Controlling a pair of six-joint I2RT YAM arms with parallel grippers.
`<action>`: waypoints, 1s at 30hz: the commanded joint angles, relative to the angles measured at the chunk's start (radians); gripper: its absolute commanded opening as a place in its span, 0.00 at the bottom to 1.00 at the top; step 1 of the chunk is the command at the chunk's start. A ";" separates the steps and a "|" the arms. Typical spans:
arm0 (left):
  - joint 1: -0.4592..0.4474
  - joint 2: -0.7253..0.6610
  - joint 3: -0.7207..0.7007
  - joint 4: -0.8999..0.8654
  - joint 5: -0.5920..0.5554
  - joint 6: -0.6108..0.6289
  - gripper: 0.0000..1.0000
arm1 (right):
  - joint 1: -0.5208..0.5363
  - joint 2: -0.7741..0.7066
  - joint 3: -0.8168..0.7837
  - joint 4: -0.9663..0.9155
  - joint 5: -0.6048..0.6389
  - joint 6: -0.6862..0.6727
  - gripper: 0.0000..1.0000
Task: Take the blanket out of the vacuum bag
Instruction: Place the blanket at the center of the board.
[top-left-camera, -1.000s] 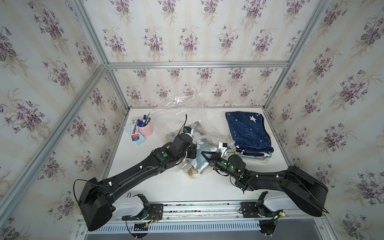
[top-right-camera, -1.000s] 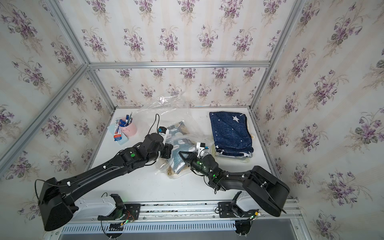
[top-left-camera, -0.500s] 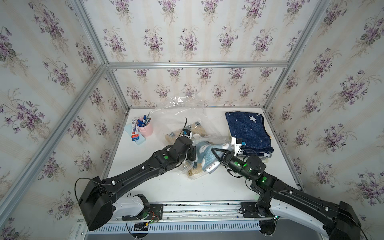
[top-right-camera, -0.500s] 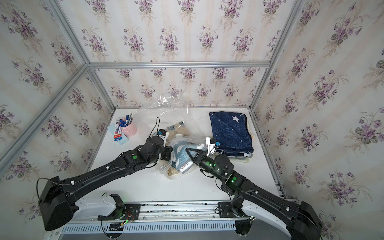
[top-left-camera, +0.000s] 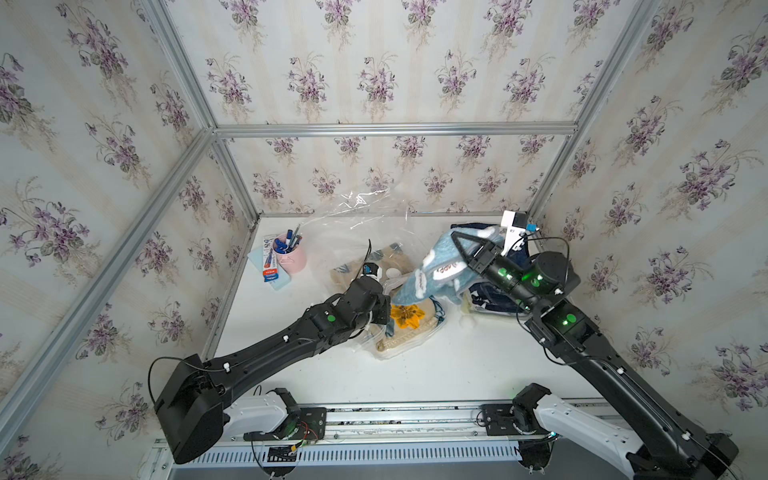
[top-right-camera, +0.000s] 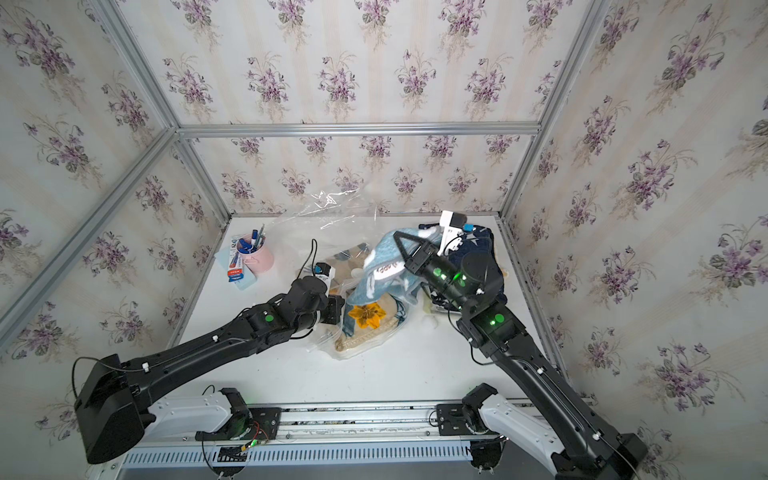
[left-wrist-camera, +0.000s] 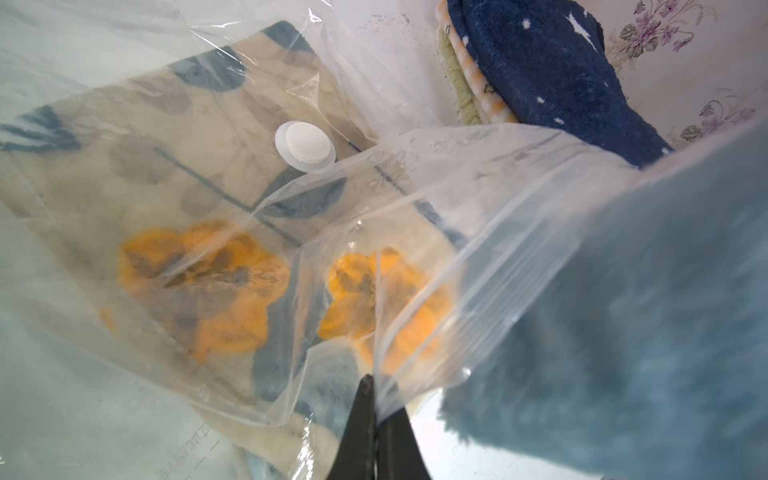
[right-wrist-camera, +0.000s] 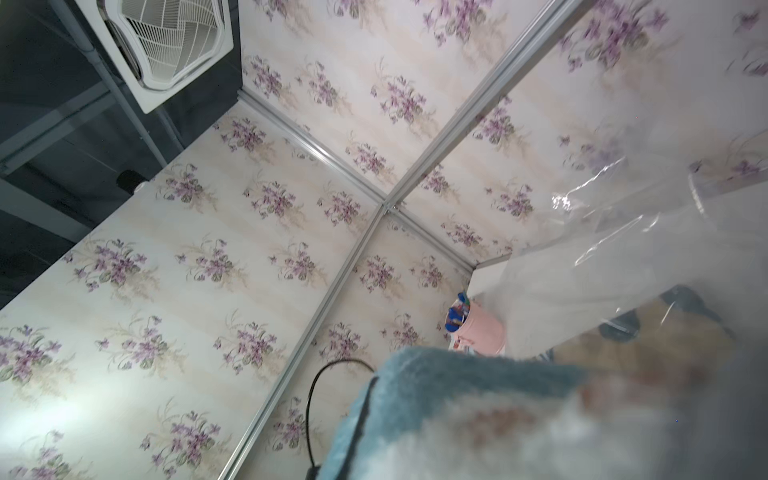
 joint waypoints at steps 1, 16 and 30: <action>0.000 -0.011 -0.013 0.028 -0.001 -0.015 0.00 | -0.120 0.070 0.076 0.085 -0.261 0.014 0.00; 0.001 -0.047 -0.066 0.035 -0.013 -0.018 0.00 | -0.549 0.221 0.222 0.145 -0.514 0.088 0.00; 0.007 -0.048 -0.088 0.061 -0.004 -0.002 0.00 | -0.632 0.109 0.120 -0.210 -0.402 -0.080 0.00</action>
